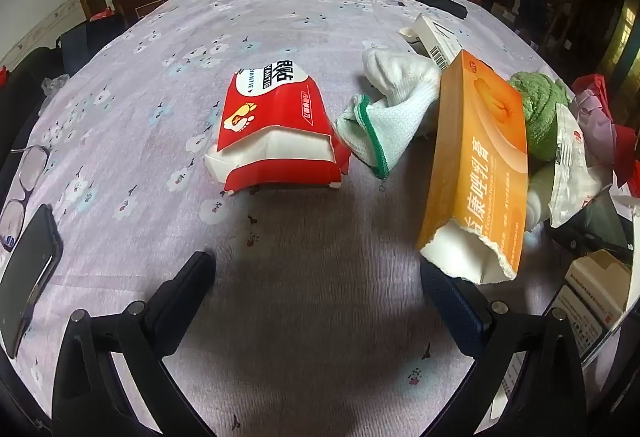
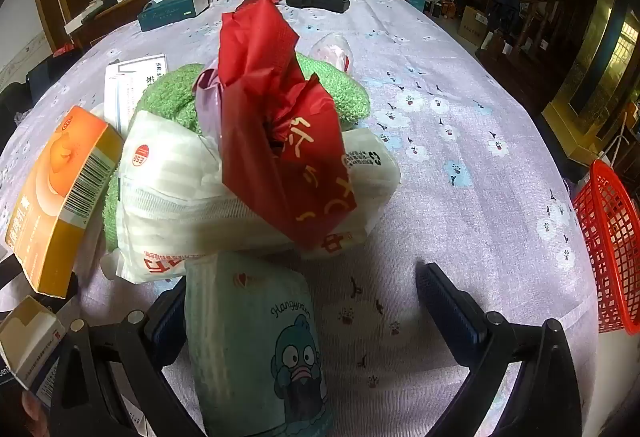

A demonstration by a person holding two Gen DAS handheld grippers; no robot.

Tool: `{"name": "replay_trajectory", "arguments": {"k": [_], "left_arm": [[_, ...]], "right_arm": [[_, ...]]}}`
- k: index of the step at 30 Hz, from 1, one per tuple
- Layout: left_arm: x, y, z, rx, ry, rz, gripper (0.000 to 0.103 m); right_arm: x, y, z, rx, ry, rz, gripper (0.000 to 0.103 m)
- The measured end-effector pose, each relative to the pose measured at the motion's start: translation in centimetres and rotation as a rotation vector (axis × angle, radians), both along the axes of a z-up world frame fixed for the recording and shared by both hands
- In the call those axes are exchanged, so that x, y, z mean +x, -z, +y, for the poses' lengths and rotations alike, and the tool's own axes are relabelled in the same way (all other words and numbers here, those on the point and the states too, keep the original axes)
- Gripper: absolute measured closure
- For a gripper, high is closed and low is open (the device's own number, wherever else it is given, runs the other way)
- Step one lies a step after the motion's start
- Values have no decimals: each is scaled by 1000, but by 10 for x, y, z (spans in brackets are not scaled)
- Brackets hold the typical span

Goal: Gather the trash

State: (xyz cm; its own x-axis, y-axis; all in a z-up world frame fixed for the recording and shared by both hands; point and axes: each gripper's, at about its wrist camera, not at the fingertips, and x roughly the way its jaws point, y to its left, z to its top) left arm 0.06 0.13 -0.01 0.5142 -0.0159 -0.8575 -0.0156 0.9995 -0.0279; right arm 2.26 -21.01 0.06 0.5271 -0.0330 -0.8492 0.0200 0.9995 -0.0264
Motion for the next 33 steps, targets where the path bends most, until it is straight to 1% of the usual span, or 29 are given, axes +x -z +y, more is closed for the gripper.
{"name": "replay_trajectory", "arguments": {"k": [2, 5, 8, 9, 10, 11, 13, 14, 17, 20, 24, 28, 33], "left_arm": [[0, 0, 3, -2, 3, 1, 0], [-14, -5, 10, 3, -19, -18, 0], [-31, -13, 18, 8, -56, -89, 0], [-31, -16, 18, 14, -65, -100, 0], [-36, -19, 17, 26, -82, -123, 0], [-41, -24, 19, 31, -97, -144, 0], [-57, -36, 21, 30, -118, -203, 0], [-65, -43, 22, 25, -126, -238, 0], [-86, -58, 16, 12, -130, -320, 0], [-106, -69, 0, 24, -109, -375, 0], [-127, -76, -24, 42, -89, -417, 0], [-151, -75, -39, 54, -76, -456, 0], [-171, -82, -44, 48, -93, -501, 0]], "right_arm": [[0, 0, 0, -3, 0, 0, 0], [0, 0, 0, -3, 0, -2, 0], [0, 0, 0, -2, 0, 0, 0], [0, 0, 0, -1, 0, 0, 0], [1, -1, 0, -4, -15, 3, 0], [3, -2, -1, 4, -58, 21, 0], [-2, -6, -10, 40, -69, 16, 1], [-7, -12, -15, 58, -64, 0, 1], [-32, -31, -27, 73, -74, -94, 1], [-60, -44, -32, 25, -77, -175, 1], [-101, -62, -43, -16, -65, -303, 0], [-143, -78, -56, -17, -48, -416, 0], [-174, -88, -68, 3, -44, -486, 0]]}}
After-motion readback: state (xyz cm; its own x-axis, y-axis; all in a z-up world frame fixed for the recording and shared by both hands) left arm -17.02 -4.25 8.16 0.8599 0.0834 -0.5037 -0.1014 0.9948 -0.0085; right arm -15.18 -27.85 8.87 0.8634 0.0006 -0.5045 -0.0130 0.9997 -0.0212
